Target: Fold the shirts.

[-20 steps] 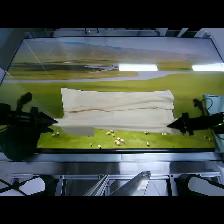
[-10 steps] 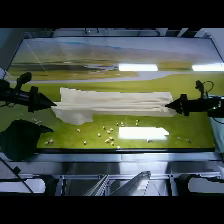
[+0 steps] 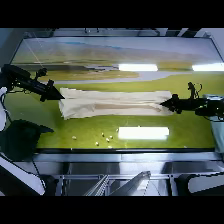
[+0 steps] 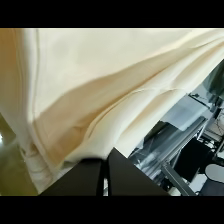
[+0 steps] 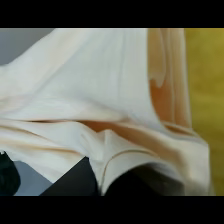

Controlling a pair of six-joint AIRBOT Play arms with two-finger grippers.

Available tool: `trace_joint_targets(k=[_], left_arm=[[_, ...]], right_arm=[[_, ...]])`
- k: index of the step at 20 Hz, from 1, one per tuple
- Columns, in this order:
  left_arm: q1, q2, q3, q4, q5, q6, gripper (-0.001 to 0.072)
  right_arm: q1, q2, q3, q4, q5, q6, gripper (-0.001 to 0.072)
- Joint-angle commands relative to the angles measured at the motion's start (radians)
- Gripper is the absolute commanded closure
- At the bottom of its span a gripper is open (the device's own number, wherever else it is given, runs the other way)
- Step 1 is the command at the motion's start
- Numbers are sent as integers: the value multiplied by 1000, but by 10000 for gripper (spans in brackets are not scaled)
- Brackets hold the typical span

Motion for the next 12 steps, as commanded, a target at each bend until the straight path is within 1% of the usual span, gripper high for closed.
trace_joint_targets(k=[1,2,5,6,7,8,9,10,12], left_arm=[[-11,-69,87,15,-6,-19,692],[-13,-70,87,15,-8,-18,692],[-13,-70,87,8,-4,-18,690],[-13,-69,87,-14,13,-19,653],[-13,-69,87,-56,34,-19,370],[-13,-69,87,-95,46,-19,129],[-11,-68,87,-125,55,-21,-13],[-10,-66,87,-141,68,-29,-13],[-10,-43,87,-143,129,-33,-13]], right_arm=[[1,-10,29,6,-19,-16,546],[1,-10,29,6,-17,-16,529],[0,-9,29,6,11,-15,529],[-1,-6,29,6,30,-15,528],[-3,-1,29,6,48,-15,527],[-8,5,30,6,63,-15,520],[-15,16,29,6,74,-4,396],[-26,25,33,5,96,8,345],[-55,45,64,-10,170,35,344]])
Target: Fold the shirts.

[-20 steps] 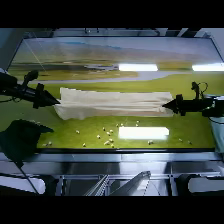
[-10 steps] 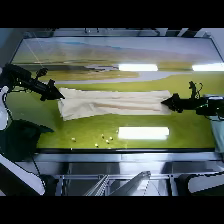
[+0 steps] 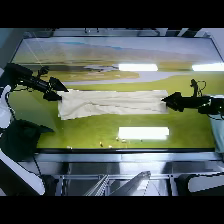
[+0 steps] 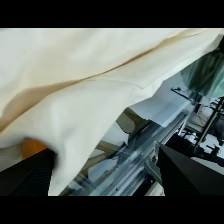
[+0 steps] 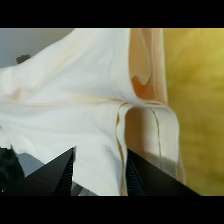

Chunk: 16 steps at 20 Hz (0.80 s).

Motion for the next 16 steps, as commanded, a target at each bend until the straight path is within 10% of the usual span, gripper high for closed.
trace_joint_targets(k=[1,3,7,8,9,16], left_arm=[[7,37,2,-48,89,-7,-13],[31,99,2,-48,68,17,-13],[72,243,-2,-37,39,25,16],[71,270,-2,-39,46,25,272],[68,293,-2,-39,47,26,701],[17,375,-2,-39,30,54,691]], right_arm=[[-45,34,55,-49,124,69,310],[-67,54,135,-162,154,143,119],[-50,44,217,-326,66,204,8],[-37,23,217,-328,39,203,8],[-21,-3,217,-327,31,200,8],[105,-122,220,-303,-23,188,12]])
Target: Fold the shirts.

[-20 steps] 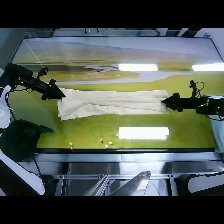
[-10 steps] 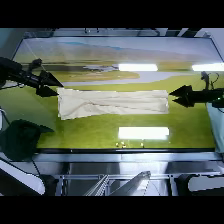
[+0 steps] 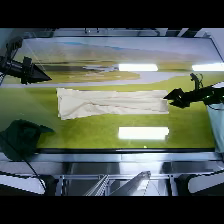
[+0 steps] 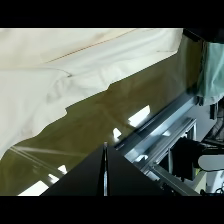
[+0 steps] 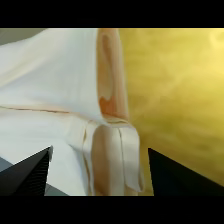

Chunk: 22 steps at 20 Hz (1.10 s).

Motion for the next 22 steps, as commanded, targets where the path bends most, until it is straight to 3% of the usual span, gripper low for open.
trace_joint_targets(k=[1,3,5,7,14,18,22], left_arm=[[-33,29,0,1,-11,7,691],[-69,29,-19,1,-32,8,691],[-112,29,-73,2,-63,31,691],[-159,29,-154,2,-129,43,691],[-465,-31,-351,51,-570,63,691],[-654,-239,-187,55,-606,22,694],[-760,-420,36,181,-559,-120,694]], right_arm=[[59,-45,4,1,-46,0,15],[85,-55,14,22,-46,3,36],[110,-65,18,47,-43,4,392],[130,-70,18,61,-43,4,698],[69,-8,93,49,157,0,695],[1,60,143,50,287,1,695],[-66,91,163,53,375,0,695]])
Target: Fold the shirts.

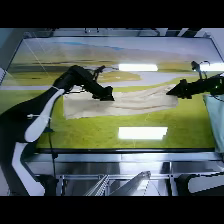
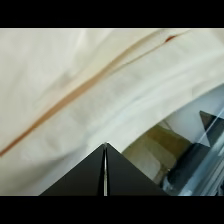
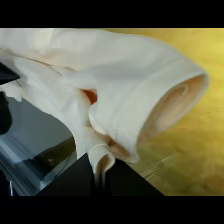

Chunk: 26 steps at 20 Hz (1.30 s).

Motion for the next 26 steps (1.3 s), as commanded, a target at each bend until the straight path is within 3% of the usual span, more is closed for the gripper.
trace_joint_targets(k=[1,7,11,13,18,22,26], left_arm=[[-99,-145,182,85,31,-102,694],[-188,-264,406,41,95,-145,691],[-111,-67,324,-52,155,-8,691],[-21,77,241,-52,217,27,691],[228,428,-81,-47,348,66,691],[366,757,-500,-47,275,149,690],[458,962,-782,-49,269,170,690]], right_arm=[[-63,30,20,3,107,-1,695],[-127,38,48,105,256,1,695],[-60,94,49,295,261,12,695],[61,132,49,376,185,11,695],[529,98,91,397,-192,12,695],[818,-129,306,397,-389,83,696],[964,-396,539,425,-419,116,684]])
